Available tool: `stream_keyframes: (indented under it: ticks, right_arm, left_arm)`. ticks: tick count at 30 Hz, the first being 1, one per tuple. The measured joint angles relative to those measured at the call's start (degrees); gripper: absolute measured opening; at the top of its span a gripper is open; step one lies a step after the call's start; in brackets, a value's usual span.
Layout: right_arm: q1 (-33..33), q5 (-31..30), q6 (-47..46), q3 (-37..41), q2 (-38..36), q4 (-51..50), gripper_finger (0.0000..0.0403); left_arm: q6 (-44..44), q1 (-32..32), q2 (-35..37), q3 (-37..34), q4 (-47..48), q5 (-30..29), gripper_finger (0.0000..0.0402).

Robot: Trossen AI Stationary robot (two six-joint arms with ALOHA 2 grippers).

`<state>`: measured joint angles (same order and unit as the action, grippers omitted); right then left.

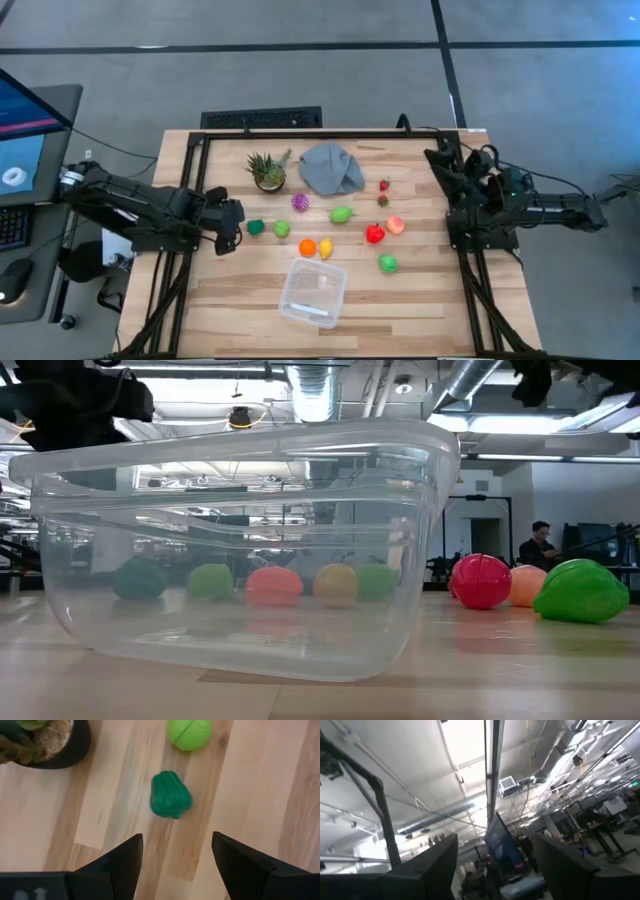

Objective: Pick and placing Produce into tupperware
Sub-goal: Put the bell pepper into the transparent bin

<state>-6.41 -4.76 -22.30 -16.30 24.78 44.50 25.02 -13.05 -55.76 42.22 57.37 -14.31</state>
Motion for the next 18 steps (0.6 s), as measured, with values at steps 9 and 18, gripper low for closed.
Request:
stream_keyframes:
  ticks: [9,18]
  right_arm:
    - [-0.7,-0.2,3.2,-13.7,2.8,-43.8,0.0281]
    - [4.7,-12.9,15.0,-30.1,16.5,-79.0,0.0281]
  left_arm:
    - [-0.7,1.7,-0.1,0.0,-3.0,-2.9,0.0229]
    - [-1.8,1.4,-0.1,-0.1,-2.9,-7.1,0.0229]
